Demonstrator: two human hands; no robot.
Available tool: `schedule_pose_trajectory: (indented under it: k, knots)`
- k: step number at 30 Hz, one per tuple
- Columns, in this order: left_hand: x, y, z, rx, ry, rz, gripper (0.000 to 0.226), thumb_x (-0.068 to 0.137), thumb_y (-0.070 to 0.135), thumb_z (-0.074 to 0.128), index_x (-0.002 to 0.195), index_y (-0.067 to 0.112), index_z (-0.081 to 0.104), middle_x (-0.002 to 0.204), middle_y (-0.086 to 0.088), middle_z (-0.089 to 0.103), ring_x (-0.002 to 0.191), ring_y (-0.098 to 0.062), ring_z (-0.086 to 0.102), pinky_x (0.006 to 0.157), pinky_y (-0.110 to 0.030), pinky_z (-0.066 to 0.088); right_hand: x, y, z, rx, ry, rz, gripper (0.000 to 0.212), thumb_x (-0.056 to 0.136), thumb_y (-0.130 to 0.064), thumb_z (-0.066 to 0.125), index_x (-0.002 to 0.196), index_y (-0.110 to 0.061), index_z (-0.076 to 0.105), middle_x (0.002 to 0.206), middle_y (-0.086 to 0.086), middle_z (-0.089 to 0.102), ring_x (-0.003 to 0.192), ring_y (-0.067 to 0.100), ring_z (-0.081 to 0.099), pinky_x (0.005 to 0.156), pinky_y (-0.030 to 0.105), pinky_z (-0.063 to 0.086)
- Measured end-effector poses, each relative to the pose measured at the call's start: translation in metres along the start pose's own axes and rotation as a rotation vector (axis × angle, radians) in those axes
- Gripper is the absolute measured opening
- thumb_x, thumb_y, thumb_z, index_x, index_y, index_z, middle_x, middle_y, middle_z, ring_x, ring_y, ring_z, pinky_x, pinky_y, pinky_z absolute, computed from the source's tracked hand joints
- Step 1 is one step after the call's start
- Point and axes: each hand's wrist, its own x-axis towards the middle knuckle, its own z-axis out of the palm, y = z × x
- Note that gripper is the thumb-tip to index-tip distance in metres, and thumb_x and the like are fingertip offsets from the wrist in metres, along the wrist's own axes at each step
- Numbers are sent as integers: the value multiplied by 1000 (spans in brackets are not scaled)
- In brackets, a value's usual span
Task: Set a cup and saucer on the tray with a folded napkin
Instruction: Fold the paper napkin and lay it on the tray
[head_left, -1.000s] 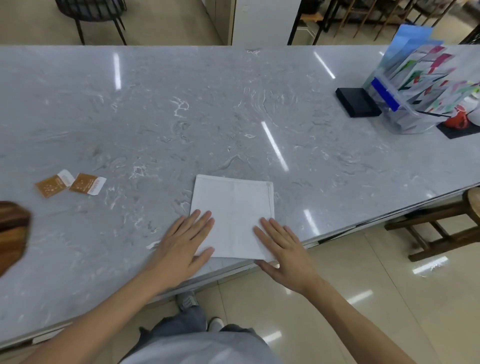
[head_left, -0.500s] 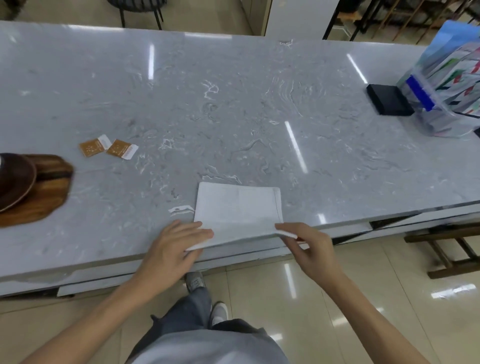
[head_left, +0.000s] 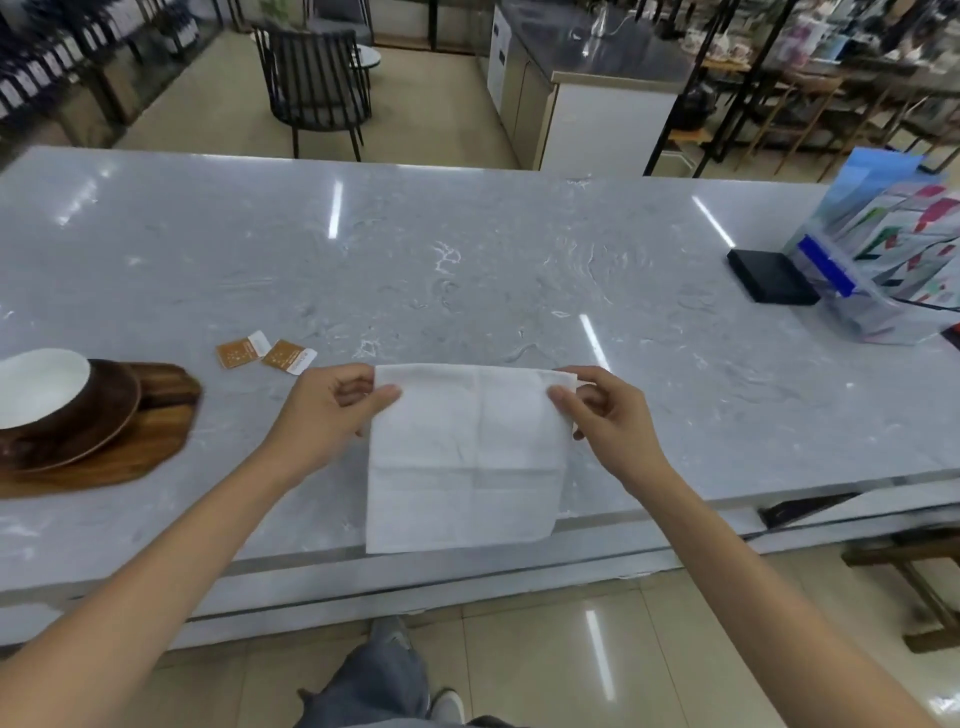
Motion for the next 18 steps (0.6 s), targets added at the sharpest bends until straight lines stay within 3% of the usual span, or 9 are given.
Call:
schedule_pose_trajectory:
  k: [2,5,10,13,16,18]
  knots:
    - [13,-8,-1,27,-2,-41,7,89,20,76,89,27,80,88,6,81,64,2,67,55,-19,51,14,5,6,-15,-10,40,11,93,-33,74,105,-33,74,65,0,69,66,7,68,56,19,54]
    - [24,-15,-4,35,-1,-66,8,90,20,76,88,27,80,89,7,81,73,-2,72,67,-24,53,28,12,14,-46,-8,68,7,95,-33,72,100,-29,75,66,-12,70,66,3,67,60,22,55]
    - [29,-14,-2,26,46,-55,4,89,18,76,88,22,79,91,-1,80,90,-26,75,90,-52,59,34,9,20,-109,51,69,7,94,-34,73,91,-30,77,79,-16,75,78,4,69,75,35,60]
    - [27,-3,8,4,99,-50,14,89,16,77,81,27,78,81,-2,78,77,-23,72,78,-56,61,29,-5,24,-119,114,59,6,93,-33,73,90,-29,77,80,-14,75,78,7,70,76,40,62]
    - [20,18,25,-42,139,-19,9,89,16,77,84,24,78,80,-5,78,72,-22,73,64,-44,66,19,-31,36,-127,173,-16,5,92,-33,72,88,-32,75,78,-18,73,74,4,67,70,31,59]
    - [14,35,39,-53,159,48,12,88,16,76,82,26,76,77,2,76,66,-12,71,58,-35,65,9,-51,44,-90,185,-67,2,91,-32,72,90,-32,74,78,-18,71,76,5,67,69,37,63]
